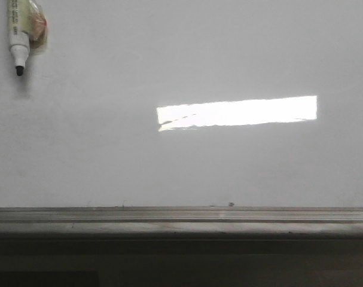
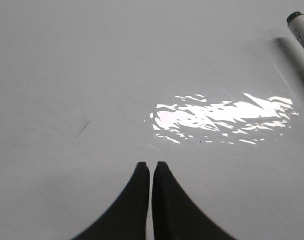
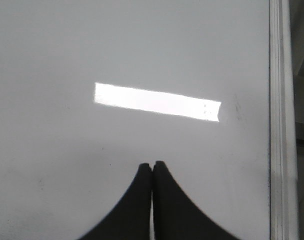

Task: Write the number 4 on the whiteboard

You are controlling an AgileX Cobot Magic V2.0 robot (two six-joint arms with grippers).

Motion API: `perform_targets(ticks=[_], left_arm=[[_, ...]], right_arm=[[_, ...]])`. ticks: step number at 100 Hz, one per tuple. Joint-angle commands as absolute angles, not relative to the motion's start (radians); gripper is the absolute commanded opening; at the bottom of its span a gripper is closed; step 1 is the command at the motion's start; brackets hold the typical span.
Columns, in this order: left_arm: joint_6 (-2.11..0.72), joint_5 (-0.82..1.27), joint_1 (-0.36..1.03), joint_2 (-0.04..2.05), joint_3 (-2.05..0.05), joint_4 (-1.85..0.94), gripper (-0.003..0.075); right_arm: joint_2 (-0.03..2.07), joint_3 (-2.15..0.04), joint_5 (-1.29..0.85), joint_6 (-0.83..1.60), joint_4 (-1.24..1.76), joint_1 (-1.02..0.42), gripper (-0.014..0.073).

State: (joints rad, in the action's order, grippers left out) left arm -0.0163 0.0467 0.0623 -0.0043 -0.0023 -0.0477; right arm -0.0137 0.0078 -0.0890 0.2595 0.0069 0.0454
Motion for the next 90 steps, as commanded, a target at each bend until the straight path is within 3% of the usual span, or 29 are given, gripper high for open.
perform_targets(ticks=[1, 67, 90], left_arm=[[-0.007, -0.031, 0.060, -0.031, 0.026, -0.048, -0.0020], [-0.007, -0.031, 0.060, -0.031, 0.026, -0.048, -0.0020], [-0.007, -0.033, 0.060, -0.031, 0.026, -0.244, -0.0020]], right_arm=[[-0.030, 0.029, -0.018, 0.269, 0.000, 0.047, -0.0055], [-0.030, 0.029, 0.000, 0.269, 0.020, 0.047, -0.0055], [-0.030, 0.029, 0.040, 0.269, 0.310, 0.047, -0.0055]])
